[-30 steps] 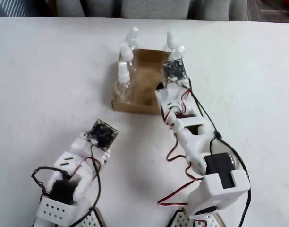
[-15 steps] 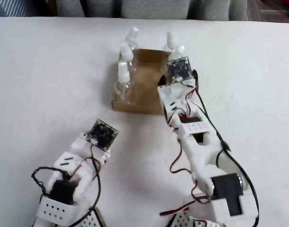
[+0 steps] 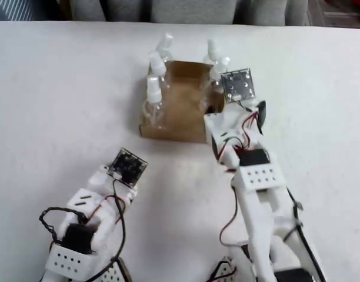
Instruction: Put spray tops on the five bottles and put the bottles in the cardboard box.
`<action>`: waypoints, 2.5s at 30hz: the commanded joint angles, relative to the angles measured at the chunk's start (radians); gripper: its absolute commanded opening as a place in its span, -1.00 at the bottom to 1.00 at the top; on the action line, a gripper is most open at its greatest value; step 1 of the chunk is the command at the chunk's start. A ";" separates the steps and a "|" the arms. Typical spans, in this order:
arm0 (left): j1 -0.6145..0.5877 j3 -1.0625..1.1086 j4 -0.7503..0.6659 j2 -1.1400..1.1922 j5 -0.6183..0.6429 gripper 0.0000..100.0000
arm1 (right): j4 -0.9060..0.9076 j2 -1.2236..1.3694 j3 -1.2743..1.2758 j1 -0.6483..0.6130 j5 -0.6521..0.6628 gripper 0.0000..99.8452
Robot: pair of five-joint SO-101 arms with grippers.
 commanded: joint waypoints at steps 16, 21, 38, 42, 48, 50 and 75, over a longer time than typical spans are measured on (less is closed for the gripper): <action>-0.093 -0.002 -0.061 -0.002 -0.009 -0.96 | 0.223 -0.881 0.477 0.041 -0.009 -0.89; -0.122 -0.002 -0.052 -0.002 -0.008 -0.96 | 0.401 -1.208 0.502 0.111 -0.008 -0.89; -0.214 -0.002 0.048 -0.004 -0.008 -0.96 | 0.651 -1.221 0.695 0.012 -0.018 -0.89; -0.213 -0.002 0.104 -0.008 -0.002 -0.96 | 0.679 -1.218 0.798 -0.085 -0.018 -0.88; -0.225 -0.002 0.158 -0.008 0.000 -0.96 | 0.803 -1.221 0.796 -0.116 -0.011 -0.88; -0.226 -0.002 0.236 -0.008 0.000 -0.96 | 0.809 -1.221 0.796 -0.116 -0.012 -0.89; -0.226 -0.003 0.404 -0.051 -0.003 -0.96 | 0.808 -1.221 0.796 -0.113 -0.011 -0.89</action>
